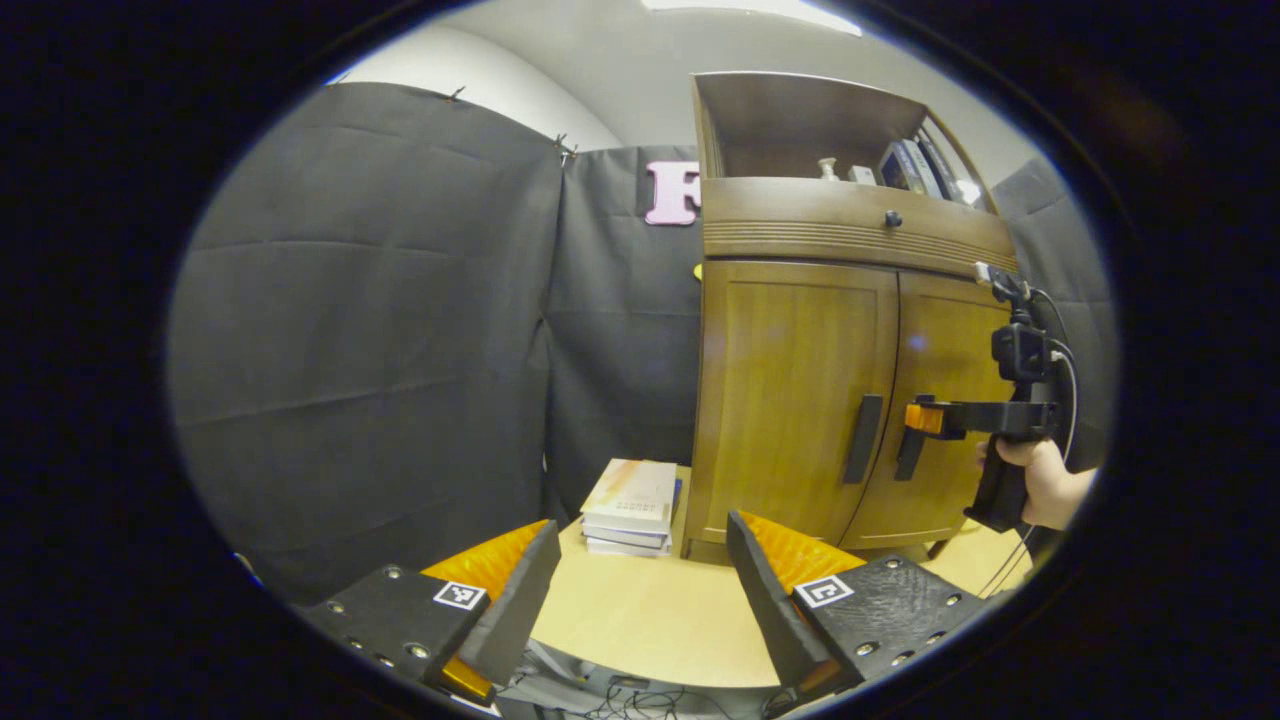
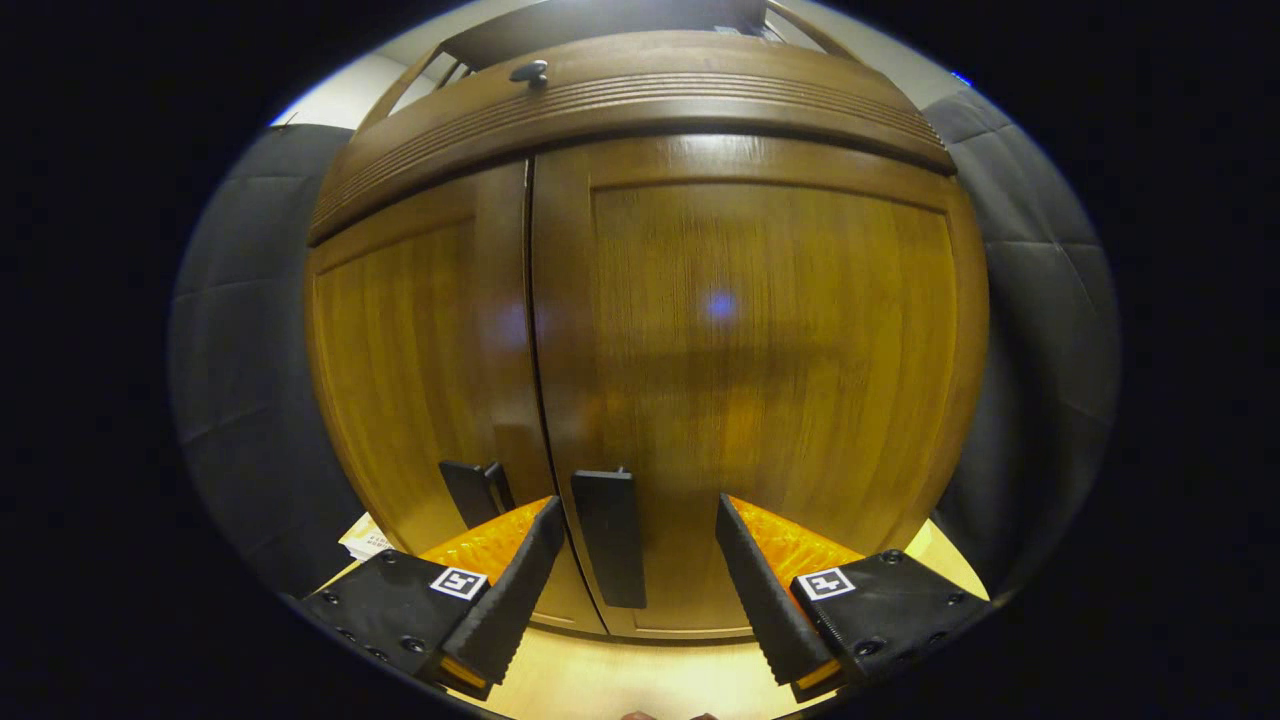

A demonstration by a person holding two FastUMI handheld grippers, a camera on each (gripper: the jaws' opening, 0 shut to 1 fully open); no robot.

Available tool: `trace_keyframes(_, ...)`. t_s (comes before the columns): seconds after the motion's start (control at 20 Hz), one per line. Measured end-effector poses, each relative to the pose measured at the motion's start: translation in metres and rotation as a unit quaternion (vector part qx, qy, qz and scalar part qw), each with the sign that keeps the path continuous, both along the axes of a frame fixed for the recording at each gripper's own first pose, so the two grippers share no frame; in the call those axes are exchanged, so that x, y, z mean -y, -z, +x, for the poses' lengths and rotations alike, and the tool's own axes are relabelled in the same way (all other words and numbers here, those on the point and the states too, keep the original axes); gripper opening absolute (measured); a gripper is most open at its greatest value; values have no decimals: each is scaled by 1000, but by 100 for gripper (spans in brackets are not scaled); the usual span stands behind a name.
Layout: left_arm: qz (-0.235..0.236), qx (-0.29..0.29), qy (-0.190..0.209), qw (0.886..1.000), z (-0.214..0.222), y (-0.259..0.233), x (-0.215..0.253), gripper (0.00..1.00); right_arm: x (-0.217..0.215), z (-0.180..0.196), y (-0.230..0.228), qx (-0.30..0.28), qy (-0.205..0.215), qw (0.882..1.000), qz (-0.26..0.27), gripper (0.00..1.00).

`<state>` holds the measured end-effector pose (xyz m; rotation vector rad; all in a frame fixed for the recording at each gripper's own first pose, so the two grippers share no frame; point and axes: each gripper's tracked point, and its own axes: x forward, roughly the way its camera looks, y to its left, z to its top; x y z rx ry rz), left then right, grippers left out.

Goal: Open the right door of the double-door shoe cabinet with the right hand, and open the left door with the left hand.

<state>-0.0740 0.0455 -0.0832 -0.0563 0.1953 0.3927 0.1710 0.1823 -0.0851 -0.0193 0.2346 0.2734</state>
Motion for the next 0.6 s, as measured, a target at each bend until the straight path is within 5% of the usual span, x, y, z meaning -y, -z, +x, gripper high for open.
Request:
trace_keyframes(0.2, -1, -3, 1, 1000, 4, 3, 0, 96, -3, 4, 3, -3, -6, 1000, -10, 95)
trace_keyframes(0.35, 6, -6, 1, 1000, 12, 1, 4, 96, -7, 9, 3, -9, -7, 1000, -8, 81)
trace_keyframes(0.55, 8, -7, 1, 1000, 13, 0, 9, 96, -12, 15, 9, -9, -10, 1000, -10, 45)
trace_keyframes(0.6, 7, -6, 1, 1000, 12, 1, 9, 96, -11, 11, 5, -7, -13, 1000, -15, 44)
